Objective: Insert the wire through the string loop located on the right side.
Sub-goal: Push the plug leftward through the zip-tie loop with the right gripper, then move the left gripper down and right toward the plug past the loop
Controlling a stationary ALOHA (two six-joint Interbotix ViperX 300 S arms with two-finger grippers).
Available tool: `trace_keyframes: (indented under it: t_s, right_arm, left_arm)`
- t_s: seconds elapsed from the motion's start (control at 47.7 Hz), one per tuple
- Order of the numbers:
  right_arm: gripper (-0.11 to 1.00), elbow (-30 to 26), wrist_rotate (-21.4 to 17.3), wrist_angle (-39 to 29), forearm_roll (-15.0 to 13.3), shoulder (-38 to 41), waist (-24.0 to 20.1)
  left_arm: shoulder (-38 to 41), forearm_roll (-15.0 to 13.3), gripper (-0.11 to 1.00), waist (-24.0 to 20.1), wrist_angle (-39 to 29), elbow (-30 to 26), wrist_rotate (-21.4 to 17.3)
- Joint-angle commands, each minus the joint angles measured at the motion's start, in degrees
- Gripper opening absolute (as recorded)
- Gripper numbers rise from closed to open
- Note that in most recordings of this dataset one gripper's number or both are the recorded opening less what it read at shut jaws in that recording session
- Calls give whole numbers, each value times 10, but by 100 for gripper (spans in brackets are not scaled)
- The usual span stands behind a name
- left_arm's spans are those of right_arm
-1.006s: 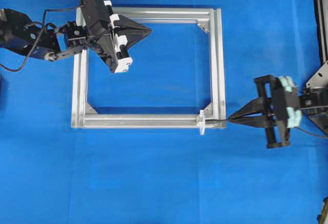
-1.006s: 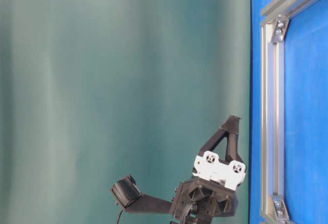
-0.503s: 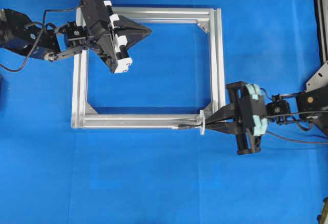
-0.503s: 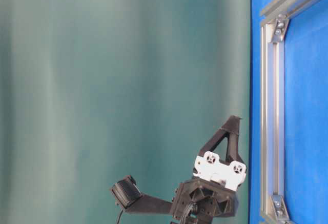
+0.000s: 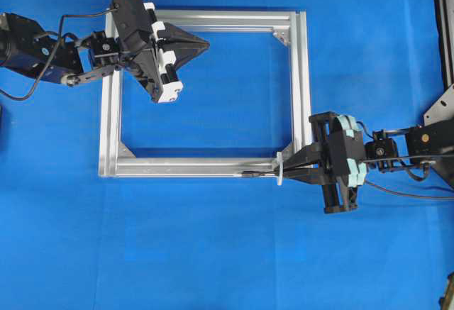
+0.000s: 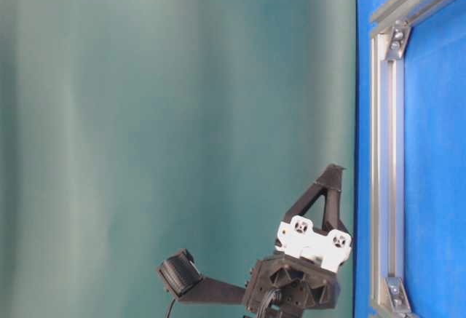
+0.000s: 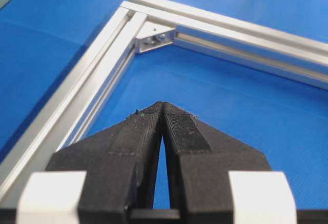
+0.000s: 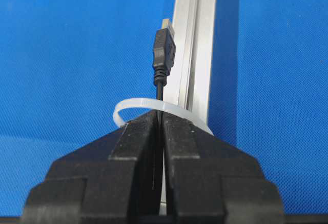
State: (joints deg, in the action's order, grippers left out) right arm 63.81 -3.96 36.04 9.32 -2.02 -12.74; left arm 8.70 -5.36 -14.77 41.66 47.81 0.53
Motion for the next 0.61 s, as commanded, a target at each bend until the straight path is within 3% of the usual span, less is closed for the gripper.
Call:
trace_keyframes:
  t_s: [0.0,0.147,0.377,0.587]
  right_arm:
    - [-2,-5,1,8,1,-5,1]
    - [-2,-5,1,8,1,-5,1]
    - [-2,-4,1,7,1,-5,1]
    - [-2,-4,1,6,0,-5,2]
  left_arm:
    - [-19,2,0,9,2,-3,-1]
    - [-19,2,0,36,1,2,1]
    - [-20,2,0,115,-6,13,3]
    - [-19,2,0,178,-5,20,46]
